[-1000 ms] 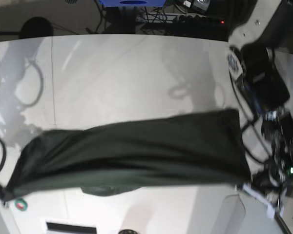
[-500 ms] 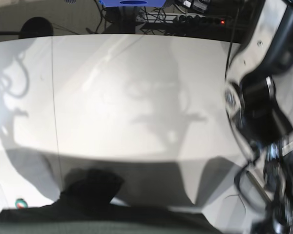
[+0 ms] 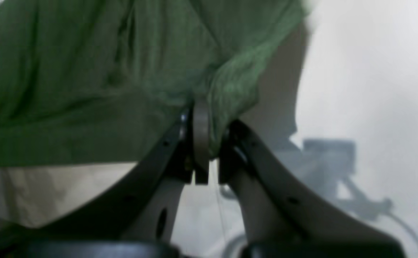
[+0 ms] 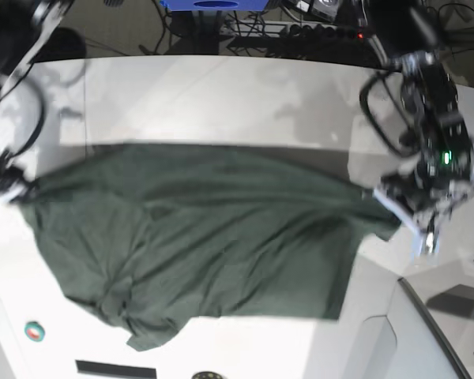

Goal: Layout the t-shirt on the table in an organized manner, then fold the t-shirt properly
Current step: 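Raise the shirt high with both grippers and swing it over the table, then lower the shirt flat onto the table with both grippers holding the edge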

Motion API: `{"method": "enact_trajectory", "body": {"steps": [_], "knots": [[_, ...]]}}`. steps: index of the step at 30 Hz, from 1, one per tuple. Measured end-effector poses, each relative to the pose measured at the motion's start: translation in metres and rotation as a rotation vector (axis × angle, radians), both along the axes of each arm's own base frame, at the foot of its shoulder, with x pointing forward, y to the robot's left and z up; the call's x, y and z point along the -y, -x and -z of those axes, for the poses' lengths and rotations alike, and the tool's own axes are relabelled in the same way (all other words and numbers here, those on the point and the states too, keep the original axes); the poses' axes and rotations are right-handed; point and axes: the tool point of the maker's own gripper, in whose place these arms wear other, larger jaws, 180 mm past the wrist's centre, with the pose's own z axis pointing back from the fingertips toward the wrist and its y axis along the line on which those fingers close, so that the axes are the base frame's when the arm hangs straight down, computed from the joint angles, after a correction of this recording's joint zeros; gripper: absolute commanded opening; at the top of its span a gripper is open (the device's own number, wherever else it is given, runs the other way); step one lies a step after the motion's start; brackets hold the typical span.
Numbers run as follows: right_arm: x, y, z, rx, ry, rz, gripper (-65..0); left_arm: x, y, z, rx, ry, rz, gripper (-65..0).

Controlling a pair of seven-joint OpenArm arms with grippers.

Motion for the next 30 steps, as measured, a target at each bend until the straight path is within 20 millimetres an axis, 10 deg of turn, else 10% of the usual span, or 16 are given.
{"method": "enact_trajectory", "body": {"steps": [11, 30], "knots": [[0.008, 0.071, 0.047, -0.083, 0.027, 0.067, -65.0, -0.047, 0.078, 0.072, -0.175, 0.025, -0.087, -65.0], [0.004, 0.125, 0.096, -0.233, -0.045, 0.121, -65.0, -0.053, 0.119, 0.094, -0.230, 0.015, -0.077, -65.0]]}}
